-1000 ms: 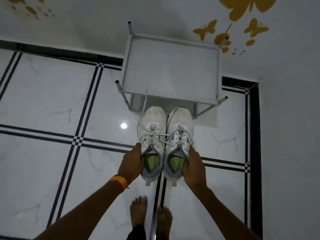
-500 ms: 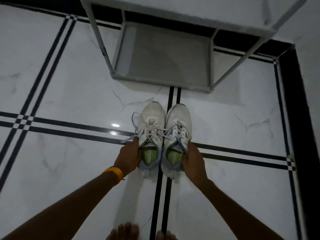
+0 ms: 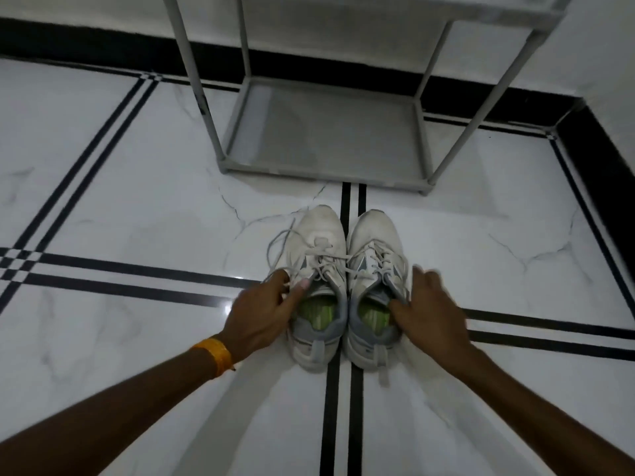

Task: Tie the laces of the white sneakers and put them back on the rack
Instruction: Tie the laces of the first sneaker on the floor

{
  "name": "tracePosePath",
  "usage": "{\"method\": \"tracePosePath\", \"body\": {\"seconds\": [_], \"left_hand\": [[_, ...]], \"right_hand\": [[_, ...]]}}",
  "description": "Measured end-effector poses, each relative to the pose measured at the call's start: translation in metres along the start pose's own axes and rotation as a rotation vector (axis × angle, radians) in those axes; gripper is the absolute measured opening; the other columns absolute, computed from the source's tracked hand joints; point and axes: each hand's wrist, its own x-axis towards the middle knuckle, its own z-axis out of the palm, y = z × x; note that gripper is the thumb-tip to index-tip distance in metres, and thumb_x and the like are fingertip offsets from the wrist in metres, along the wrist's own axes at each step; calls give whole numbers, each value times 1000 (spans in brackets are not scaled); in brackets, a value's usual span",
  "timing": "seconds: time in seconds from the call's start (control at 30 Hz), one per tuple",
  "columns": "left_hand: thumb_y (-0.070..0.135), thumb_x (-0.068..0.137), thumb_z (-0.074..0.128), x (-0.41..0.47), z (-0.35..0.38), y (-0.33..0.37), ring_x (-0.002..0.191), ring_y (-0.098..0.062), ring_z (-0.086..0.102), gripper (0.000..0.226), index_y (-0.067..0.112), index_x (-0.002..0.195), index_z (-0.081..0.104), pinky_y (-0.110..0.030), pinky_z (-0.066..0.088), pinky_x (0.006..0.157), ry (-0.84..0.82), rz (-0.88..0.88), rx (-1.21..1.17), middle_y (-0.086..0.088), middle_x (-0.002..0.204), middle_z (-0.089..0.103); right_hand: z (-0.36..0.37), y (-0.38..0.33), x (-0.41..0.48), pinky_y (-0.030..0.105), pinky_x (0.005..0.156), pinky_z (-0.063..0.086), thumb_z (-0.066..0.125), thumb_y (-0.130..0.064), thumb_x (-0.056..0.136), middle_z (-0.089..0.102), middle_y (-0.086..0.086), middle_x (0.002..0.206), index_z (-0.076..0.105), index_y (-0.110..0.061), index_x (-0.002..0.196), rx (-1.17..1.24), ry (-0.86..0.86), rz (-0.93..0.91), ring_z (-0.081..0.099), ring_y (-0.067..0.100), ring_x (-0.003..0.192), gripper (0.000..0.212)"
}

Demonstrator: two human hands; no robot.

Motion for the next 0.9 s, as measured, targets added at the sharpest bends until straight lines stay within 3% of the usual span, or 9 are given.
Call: {"method": "tracePosePath", "body": {"seconds": [0.1,0.2,0.3,0.4,0.47,0.53,0.63,0.77,0.9], "left_hand": [[60,94,30,12,-20,-12,61,-10,53,46,25,75,53,-31,42,56,172,96,183,5,64,57],[34,95,51,30,-32,-13,64,-8,49,12,22,93,55,-28,41,62,160,233,173,6,85,58],[22,91,58,34,-31,-1,72,-7,55,14,19,105,58,-26,48,70,-10,253,93,5,100,61],[19,93,55,29,-21,8,79,-22,63,9,12,94,60,-42,57,73,-110,154,25,-7,96,65],[18,95,50,29,-17,9,78,-26,62,13,11,87,57,-41,58,72,-146,66,-62,-9,89,62],[18,96,44,31,-17,11,68,-19,56,21,13,78,53,-34,51,64,-207,-72,-270,-5,78,57],[22,91,50,31,-12,15,62,-17,45,24,12,69,51,-31,39,59,-185,-190,-452,-5,67,48],[34,72,60,30,-6,19,60,-20,39,25,15,63,47,-30,35,55,-107,-228,-584,-5,61,41],[27,76,63,32,-2,11,59,-18,39,26,17,61,43,-26,34,52,-105,-220,-617,-3,60,40]], "right_hand": [[-30,-31,1,25,74,43,65,-18,84,51,2,123,62,-14,120,87,273,-259,57,17,94,37],[-24,-67,5,20,77,40,64,-17,87,63,-5,114,69,-20,110,157,146,-465,57,9,91,24],[-6,-88,19,29,82,49,68,-25,86,65,2,108,67,-15,109,207,-9,-352,59,13,93,26],[7,-93,28,42,74,58,69,-19,86,69,4,81,67,-11,87,337,-157,-202,65,17,71,9],[10,-93,27,37,63,59,64,-16,90,66,6,71,63,-5,86,524,-176,-114,63,15,59,11],[8,-92,23,28,53,54,54,-11,96,62,10,70,58,-4,89,876,-257,55,58,15,55,11],[5,-80,24,24,50,46,46,-8,99,50,7,66,55,-7,90,1151,-335,169,50,14,54,13],[4,-77,21,26,55,46,58,-13,94,59,4,73,57,-10,92,866,-291,23,55,14,60,3],[-9,-64,23,40,76,57,57,-12,88,67,10,104,56,-14,112,554,120,25,66,26,87,24]]}}
